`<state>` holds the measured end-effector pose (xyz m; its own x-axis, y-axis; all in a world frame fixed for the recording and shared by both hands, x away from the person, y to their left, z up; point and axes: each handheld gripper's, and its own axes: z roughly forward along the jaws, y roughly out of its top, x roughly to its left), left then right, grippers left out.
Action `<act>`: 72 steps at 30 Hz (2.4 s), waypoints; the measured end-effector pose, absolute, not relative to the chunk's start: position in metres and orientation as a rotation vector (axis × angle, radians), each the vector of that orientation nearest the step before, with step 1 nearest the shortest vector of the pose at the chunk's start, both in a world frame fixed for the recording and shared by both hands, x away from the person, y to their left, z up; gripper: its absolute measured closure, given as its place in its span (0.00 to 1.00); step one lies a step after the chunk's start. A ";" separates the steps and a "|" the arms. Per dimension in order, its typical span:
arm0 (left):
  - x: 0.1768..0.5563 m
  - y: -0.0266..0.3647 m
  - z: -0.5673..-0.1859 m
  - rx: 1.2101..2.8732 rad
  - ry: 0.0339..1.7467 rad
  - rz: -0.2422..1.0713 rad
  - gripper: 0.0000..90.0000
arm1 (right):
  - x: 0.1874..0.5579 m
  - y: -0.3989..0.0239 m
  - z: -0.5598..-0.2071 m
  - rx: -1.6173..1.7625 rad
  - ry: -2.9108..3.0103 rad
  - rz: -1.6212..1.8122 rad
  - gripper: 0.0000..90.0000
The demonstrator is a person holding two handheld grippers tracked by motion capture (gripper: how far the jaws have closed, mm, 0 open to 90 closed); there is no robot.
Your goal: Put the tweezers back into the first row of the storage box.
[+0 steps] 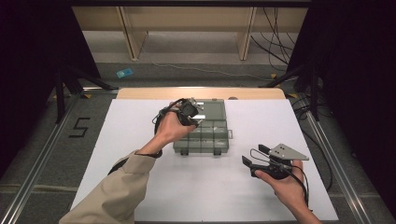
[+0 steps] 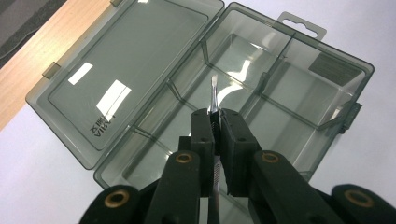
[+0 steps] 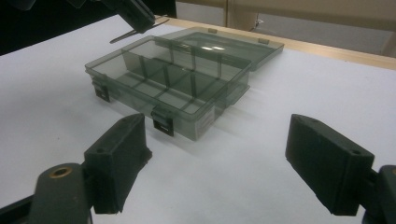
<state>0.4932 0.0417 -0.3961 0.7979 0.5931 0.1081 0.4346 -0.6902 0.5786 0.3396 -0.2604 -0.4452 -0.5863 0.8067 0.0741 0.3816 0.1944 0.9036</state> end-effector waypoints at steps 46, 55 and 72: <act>0.518 0.047 -0.411 2.465 0.654 0.471 0.93 | 0.339 -0.261 -0.445 1.112 2.081 1.335 0.24; 0.519 0.046 -0.415 2.482 0.635 0.474 0.93 | 0.339 -0.261 -0.446 1.105 2.069 1.350 0.24; 0.521 0.047 -0.422 2.485 0.644 0.485 0.93 | 0.340 -0.261 -0.446 1.091 2.069 1.331 0.24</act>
